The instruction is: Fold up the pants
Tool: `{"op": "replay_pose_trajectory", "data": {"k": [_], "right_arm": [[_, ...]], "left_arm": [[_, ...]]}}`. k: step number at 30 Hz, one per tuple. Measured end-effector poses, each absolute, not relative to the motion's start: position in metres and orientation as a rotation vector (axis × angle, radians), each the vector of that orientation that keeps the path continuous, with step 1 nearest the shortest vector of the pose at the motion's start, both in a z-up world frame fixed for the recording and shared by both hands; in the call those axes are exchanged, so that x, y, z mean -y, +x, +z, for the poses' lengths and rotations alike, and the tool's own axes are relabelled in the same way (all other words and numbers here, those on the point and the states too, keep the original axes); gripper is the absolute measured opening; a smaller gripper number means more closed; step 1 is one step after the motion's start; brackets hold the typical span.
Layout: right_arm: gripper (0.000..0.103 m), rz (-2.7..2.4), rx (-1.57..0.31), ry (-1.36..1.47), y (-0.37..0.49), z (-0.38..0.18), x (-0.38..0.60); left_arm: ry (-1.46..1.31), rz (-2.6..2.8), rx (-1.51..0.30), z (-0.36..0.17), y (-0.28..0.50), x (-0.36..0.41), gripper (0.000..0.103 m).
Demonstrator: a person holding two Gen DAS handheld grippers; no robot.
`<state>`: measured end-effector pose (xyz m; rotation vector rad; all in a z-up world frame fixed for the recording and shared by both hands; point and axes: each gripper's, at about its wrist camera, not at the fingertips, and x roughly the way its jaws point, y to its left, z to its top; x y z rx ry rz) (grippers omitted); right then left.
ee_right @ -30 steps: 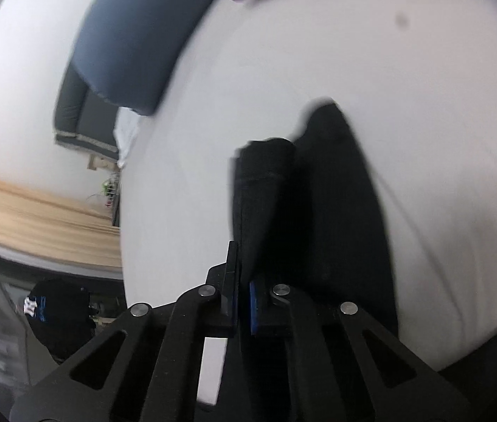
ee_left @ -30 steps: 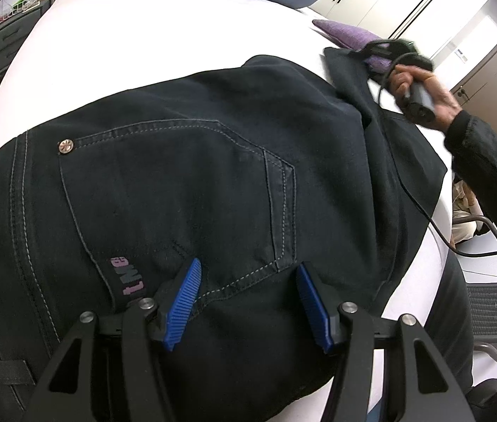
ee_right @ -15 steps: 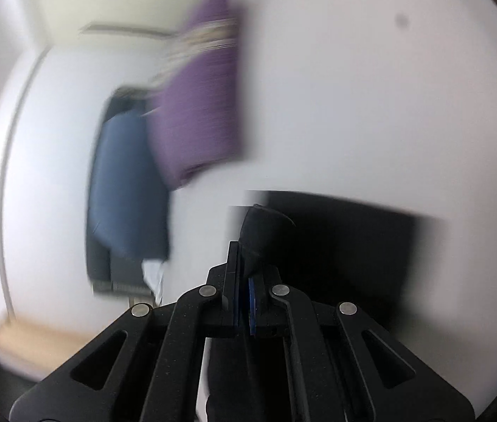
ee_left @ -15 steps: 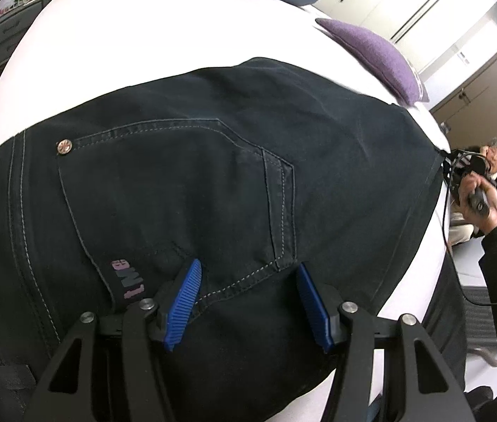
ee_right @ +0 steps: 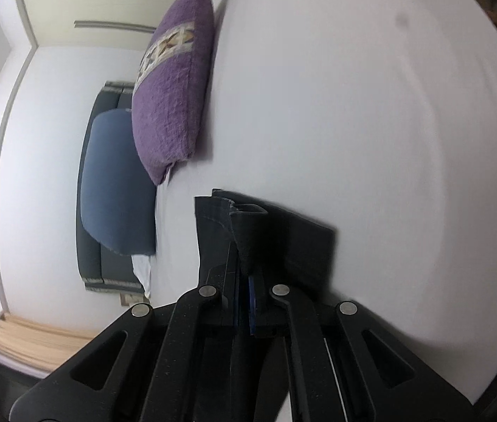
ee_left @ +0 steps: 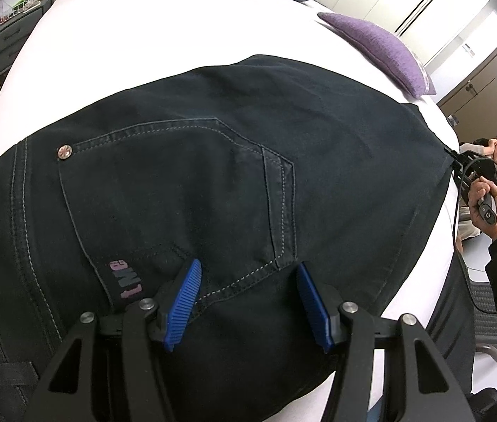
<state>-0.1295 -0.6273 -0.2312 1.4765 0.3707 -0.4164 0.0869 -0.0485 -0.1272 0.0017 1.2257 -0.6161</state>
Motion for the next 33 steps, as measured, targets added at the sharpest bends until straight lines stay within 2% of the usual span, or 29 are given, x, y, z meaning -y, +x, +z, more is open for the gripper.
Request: {"op": "replay_pose_trajectory", "data": {"k": [11, 15, 20, 24, 29, 33], "right_arm": [[0.002, -0.381, -0.422, 1.545, -0.143, -0.249, 0.637], [0.006, -0.397, -0.444, 1.532, -0.147, -0.241, 0.639], [0.012, -0.637, -0.386, 1.401, -0.172, -0.208, 0.640], [0.012, -0.617, -0.349, 1.328, -0.180, -0.173, 0.635], [0.012, -0.268, -0.517, 1.160, -0.105, -0.144, 0.584], [0.012, -0.044, -0.700, 1.105, -0.050, -0.166, 0.537]], "left_arm": [[-0.015, -0.617, -1.221, -0.128, 0.088, 0.045, 0.059], [-0.037, -0.618, -1.211, -0.128, 0.088, 0.039, 0.059], [-0.047, -0.622, -1.208, -0.128, 0.089, 0.033, 0.059], [-0.042, -0.617, -1.199, -0.127, 0.088, 0.031, 0.059], [-0.027, -0.609, -1.194, -0.126, 0.085, 0.035, 0.065], [-0.013, -0.594, -1.193, -0.124, 0.083, 0.038, 0.066]]}}
